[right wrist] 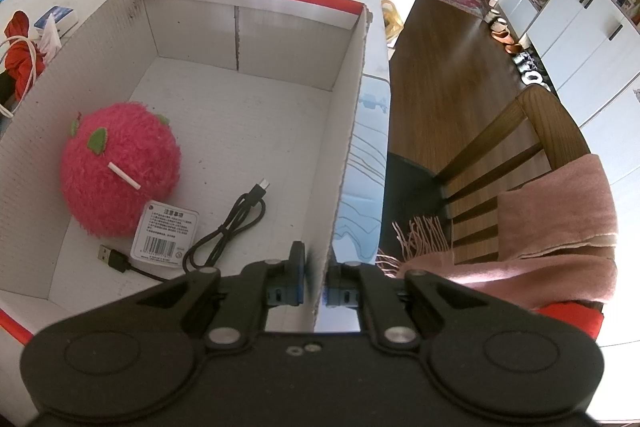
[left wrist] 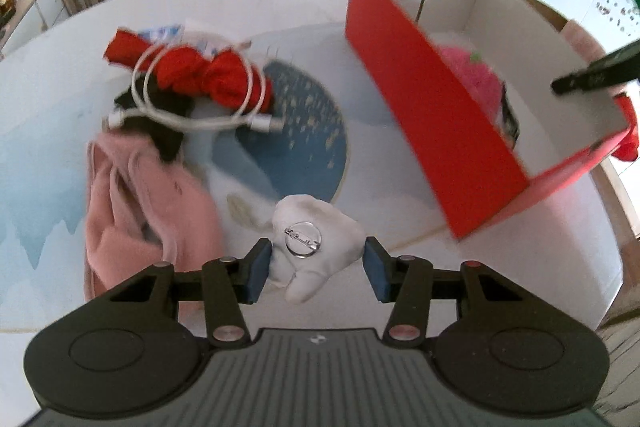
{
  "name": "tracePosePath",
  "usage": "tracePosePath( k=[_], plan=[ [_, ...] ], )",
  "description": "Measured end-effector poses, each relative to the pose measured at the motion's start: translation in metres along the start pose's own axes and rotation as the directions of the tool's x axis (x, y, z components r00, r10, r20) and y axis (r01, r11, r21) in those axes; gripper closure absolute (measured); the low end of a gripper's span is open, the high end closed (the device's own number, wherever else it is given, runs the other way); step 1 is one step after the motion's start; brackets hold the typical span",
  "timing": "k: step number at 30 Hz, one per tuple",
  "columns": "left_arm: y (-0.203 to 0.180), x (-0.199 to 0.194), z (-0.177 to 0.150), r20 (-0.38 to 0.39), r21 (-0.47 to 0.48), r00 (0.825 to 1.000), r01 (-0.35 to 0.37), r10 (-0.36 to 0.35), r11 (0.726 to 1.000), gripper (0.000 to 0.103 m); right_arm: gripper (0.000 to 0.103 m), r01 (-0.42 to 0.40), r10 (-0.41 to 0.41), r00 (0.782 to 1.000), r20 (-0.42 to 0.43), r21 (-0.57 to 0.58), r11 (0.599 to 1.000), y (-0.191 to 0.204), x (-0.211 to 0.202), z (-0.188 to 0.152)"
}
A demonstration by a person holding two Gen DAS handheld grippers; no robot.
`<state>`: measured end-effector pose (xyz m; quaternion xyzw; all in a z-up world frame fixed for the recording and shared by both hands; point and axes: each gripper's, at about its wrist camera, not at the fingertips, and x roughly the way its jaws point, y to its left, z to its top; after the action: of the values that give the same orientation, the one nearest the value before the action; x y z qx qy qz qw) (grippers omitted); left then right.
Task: Organize objects
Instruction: 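Carry the white tooth plush into the box and open the left gripper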
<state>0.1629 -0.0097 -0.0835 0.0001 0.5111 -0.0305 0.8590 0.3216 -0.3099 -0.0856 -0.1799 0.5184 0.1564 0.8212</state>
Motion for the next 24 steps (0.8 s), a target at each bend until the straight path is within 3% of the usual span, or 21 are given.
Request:
tracePosePath(
  k=[11, 24],
  plan=[
    [-0.030, -0.026, 0.063, 0.093, 0.125, 0.994, 0.046, -0.058, 0.991, 0.055, 0.097, -0.007, 0.007, 1.000, 0.001, 0.010, 1.000, 0.000, 0.001, 0.000],
    [-0.083, -0.015, 0.118, 0.118, 0.263, 0.985, 0.090, -0.125, 0.961, 0.054, 0.098, -0.022, 0.022, 1.000, 0.004, 0.021, 1.000, -0.001, -0.001, -0.001]
  ],
)
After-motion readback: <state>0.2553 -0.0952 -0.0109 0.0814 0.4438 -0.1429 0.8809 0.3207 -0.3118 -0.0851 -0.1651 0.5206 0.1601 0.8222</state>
